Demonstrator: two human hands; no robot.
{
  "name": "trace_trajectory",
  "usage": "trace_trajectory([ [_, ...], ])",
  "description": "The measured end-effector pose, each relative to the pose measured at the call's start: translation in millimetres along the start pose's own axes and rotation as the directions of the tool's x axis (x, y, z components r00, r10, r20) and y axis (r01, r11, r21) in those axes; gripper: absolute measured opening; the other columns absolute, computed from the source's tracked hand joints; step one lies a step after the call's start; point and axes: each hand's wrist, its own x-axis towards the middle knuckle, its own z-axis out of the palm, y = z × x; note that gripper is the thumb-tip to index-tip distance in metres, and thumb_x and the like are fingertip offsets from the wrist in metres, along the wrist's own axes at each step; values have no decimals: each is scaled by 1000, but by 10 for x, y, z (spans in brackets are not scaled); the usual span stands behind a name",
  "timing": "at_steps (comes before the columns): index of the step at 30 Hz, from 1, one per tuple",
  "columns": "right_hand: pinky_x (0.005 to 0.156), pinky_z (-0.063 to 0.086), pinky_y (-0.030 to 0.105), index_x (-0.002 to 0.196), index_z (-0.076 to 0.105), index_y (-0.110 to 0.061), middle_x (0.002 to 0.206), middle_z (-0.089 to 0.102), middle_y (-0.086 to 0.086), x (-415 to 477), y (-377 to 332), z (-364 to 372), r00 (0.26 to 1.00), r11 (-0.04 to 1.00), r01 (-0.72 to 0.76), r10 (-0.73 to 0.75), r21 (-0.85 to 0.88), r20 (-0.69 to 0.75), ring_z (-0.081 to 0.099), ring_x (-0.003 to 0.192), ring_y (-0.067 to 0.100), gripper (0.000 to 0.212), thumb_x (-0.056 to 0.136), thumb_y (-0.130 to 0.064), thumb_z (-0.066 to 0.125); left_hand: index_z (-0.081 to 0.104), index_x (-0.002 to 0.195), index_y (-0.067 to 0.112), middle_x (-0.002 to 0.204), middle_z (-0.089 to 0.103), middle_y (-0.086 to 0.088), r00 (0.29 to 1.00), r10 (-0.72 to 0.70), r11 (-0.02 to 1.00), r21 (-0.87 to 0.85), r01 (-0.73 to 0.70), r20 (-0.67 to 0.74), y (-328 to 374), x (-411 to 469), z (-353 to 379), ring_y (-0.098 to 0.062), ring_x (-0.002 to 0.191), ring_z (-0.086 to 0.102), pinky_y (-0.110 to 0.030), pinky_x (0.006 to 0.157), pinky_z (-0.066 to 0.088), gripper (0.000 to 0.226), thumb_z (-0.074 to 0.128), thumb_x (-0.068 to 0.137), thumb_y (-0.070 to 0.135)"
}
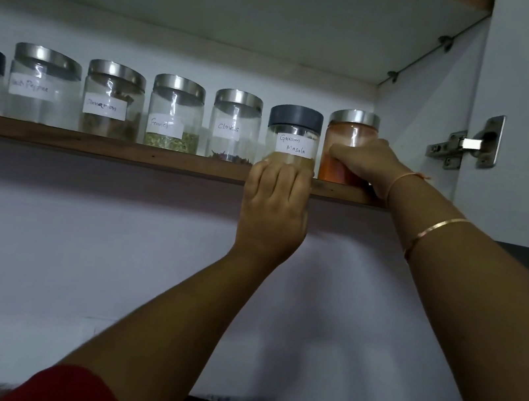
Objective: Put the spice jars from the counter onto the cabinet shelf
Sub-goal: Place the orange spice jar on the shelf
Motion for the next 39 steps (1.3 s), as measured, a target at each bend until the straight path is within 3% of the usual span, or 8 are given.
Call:
trace_trajectory([
  [6, 94, 51, 38, 134, 46, -9, 128, 56, 12, 67, 46, 53, 999, 997, 48, -47, -60, 14, 58, 112, 29, 68, 77, -38, 70, 68, 106, 9, 96, 66, -9, 1000, 7, 1000, -3, -7, 8, -19, -4, 12, -28, 95, 62, -40, 99, 42, 29, 49, 85, 17],
  [14, 110, 35, 36, 149, -3, 5, 147, 39, 17, -131, -36, -15, 999, 962, -31, 40, -271, 26, 41, 133, 31, 119, 76, -53, 70, 63, 117, 5, 117, 64, -12, 992, 2, 997, -83, 9, 124, 3, -28, -147, -30, 117, 56, -44, 110, 32, 33, 56, 86, 11],
  [19, 100, 41, 37, 128, 50, 0, 133, 49, 23, -451, -79, 13, 997, 882, 25, -58, -470, -56, 48, 122, 36, 54, 86, -33, 57, 50, 133, 2, 133, 54, -17, 954, 28, 998, -60, -11, 297, -2, -16, -321, -33, 131, 43, -46, 115, 24, 46, 50, 89, 14],
  [24, 100, 42, 40, 117, 59, -6, 126, 55, 19, -809, -174, 147, 989, 891, 1, -69, -454, -134, 51, 117, 37, 41, 88, -34, 52, 21, 148, 3, 151, 29, -19, 882, 108, 994, -52, -95, 459, -110, 33, -435, -33, 143, 19, -42, 118, 2, 59, 33, 91, 16],
  [27, 100, 40, 38, 92, 65, -8, 99, 63, 15, -1107, -205, 287, 963, 910, 119, -203, -398, -176, 58, 104, 34, 31, 92, -30, 44, 9, 150, 4, 157, 12, -17, 868, 123, 992, -77, -98, 481, -166, -19, -510, -30, 146, 3, -40, 117, -8, 61, 29, 94, 18],
  [29, 107, 33, 44, 97, 66, -7, 104, 65, 15, -1297, -184, 426, 942, 885, 205, -294, -418, -161, 56, 108, 32, 35, 95, -28, 38, 5, 150, 6, 159, 3, -15, 862, 118, 992, -98, -80, 492, -188, -126, -581, -28, 146, -5, -40, 117, -9, 61, 29, 96, 22],
  [33, 120, 14, 47, 147, 31, -10, 156, 21, 19, -1661, -83, 753, 928, 867, 276, -353, -415, -121, 12, 146, 35, 52, 98, -29, 36, 6, 150, 6, 159, 5, -12, 840, 120, 974, -226, 3, 530, -283, -484, -762, -25, 147, -5, -34, 116, -12, 63, 36, 96, 21],
  [39, 119, 12, 38, 153, 7, -11, 160, -12, 16, -2260, 108, 1450, 972, 950, 229, -214, -213, 93, -7, 148, 30, 65, 100, -30, 38, 13, 149, 8, 157, 11, -13, 735, 62, 965, -229, 128, 675, -638, -1315, -1129, -22, 145, -3, -30, 114, -15, 61, 41, 97, 21],
])
